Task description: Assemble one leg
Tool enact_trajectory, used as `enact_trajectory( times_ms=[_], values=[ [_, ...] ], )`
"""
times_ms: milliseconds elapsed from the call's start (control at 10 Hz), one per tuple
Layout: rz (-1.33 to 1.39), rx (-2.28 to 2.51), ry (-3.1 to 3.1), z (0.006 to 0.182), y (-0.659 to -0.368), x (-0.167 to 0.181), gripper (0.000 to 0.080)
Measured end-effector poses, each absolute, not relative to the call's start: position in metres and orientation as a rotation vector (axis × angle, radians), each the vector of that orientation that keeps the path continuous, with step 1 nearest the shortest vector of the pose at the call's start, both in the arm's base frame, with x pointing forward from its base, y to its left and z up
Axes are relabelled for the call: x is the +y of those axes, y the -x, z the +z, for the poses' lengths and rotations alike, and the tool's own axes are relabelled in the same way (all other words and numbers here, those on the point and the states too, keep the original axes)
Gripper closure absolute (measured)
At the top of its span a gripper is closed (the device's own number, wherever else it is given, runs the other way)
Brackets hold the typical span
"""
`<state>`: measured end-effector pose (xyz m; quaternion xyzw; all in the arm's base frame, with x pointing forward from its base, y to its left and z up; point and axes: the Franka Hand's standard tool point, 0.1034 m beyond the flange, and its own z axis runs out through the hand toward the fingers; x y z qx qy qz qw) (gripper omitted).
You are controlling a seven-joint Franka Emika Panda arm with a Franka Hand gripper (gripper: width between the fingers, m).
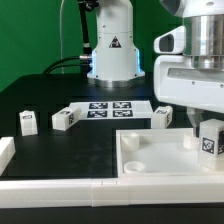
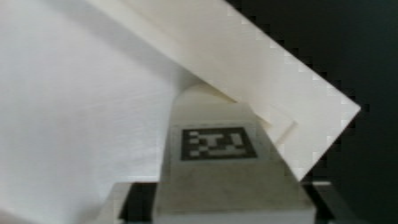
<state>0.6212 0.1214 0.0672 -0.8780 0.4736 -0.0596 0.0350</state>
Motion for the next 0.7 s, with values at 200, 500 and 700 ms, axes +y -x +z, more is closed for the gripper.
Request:
enact_trajectory(
  times_ms=[200, 500, 700],
  values=[
    [-0.159, 1.681, 2.559, 0.0676, -0.6212, 0.1219, 0.0508],
    [-0.109, 2.046, 2.231, 0.0672, -0.6210, 0.1227, 0.0508],
    [-0.115, 1.967, 2.304, 0.0669, -0.6209, 0.1228, 0.0429]
  ],
)
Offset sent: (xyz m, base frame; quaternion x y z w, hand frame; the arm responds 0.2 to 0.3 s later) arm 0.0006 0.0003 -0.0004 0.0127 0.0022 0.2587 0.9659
